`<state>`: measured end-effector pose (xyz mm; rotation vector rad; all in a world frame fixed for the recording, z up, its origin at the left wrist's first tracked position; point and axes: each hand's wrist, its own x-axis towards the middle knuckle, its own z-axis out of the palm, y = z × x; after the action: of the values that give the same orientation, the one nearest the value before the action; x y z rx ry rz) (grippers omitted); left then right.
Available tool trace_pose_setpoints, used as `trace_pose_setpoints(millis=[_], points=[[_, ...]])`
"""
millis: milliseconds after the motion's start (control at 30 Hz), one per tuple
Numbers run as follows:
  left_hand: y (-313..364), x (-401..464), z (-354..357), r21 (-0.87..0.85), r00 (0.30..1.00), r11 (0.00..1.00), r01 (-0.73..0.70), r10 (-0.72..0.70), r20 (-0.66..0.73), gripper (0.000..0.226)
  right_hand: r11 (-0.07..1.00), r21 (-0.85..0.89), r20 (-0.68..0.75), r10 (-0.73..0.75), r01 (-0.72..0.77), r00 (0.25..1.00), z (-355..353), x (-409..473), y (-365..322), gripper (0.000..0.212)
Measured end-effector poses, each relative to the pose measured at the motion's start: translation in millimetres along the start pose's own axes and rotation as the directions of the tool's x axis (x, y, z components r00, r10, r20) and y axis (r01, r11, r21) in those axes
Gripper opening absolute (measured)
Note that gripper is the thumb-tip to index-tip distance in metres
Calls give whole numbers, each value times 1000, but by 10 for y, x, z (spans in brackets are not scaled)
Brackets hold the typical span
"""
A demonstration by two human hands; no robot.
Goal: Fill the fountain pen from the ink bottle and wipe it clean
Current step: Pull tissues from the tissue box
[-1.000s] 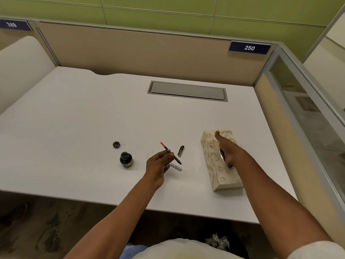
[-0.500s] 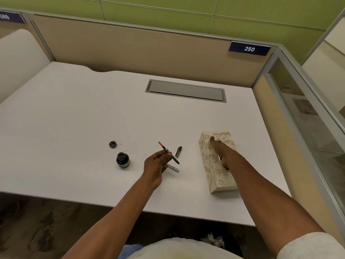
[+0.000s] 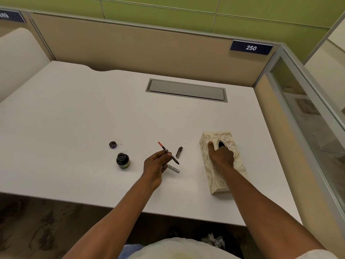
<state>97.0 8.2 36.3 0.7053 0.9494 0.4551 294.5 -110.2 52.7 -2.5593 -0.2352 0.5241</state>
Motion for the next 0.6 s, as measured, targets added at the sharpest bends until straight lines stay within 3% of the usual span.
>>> trace_pose_setpoints(millis=[233,600], points=[[17,-2,-29,2,1000,1000,-6,6,-4,19,998,-37,-175,-65,59,982,49,-123,-4,57],[16,-10,-36,3,1000,1000,-9,9,4,27,1000,-2,78,29,-29,996,-92,39,-107,65]])
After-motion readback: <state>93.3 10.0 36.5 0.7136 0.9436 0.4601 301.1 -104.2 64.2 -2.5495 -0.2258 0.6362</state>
